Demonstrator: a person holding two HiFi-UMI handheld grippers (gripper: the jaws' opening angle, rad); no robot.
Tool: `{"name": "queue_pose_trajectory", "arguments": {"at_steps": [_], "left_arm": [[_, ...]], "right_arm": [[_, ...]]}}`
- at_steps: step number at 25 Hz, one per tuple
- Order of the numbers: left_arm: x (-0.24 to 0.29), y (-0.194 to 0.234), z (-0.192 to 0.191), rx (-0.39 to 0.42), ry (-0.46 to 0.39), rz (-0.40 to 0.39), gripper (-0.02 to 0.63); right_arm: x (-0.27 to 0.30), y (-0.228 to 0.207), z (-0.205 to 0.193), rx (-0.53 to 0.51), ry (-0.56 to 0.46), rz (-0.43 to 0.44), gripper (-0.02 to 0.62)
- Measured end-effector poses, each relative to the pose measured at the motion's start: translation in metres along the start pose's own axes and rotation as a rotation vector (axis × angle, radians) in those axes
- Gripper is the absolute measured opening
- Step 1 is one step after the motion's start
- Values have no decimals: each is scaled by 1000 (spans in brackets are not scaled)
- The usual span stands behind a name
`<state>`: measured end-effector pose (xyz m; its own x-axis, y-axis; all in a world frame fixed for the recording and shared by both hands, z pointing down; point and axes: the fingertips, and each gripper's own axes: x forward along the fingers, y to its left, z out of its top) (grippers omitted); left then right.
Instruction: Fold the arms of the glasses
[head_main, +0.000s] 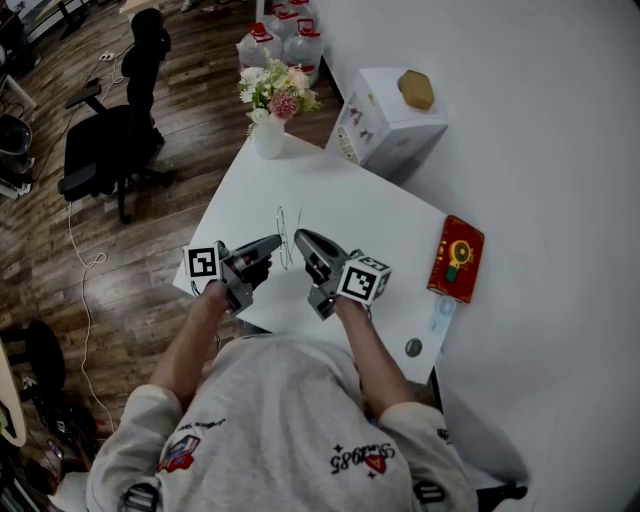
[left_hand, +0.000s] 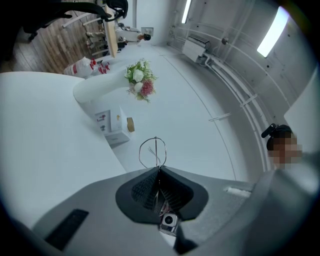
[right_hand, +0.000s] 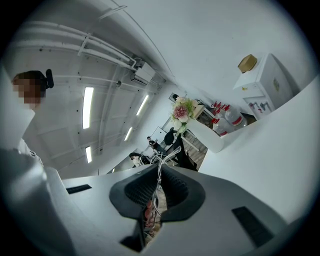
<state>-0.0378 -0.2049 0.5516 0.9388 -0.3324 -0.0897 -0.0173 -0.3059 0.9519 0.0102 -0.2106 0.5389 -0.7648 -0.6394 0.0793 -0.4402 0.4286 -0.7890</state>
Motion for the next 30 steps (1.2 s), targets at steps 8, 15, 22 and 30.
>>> {"name": "queue_pose_trajectory", "arguments": {"at_steps": [8,15,22,30], "left_arm": [[5,0,-11,-6,50,14,6],[2,6,-12,-8,37,41,6],[-12,16,5,66,8,109,6],[-30,17,28,118,-88,118,6]], "right_arm": [[6,3,-12,3,43,-1,6],[4,2,-12,-7,34,-14,59],[-12,-17,-2,-158,6,-149,29],[-39,-24,23,-459,-57,-329,2]]}}
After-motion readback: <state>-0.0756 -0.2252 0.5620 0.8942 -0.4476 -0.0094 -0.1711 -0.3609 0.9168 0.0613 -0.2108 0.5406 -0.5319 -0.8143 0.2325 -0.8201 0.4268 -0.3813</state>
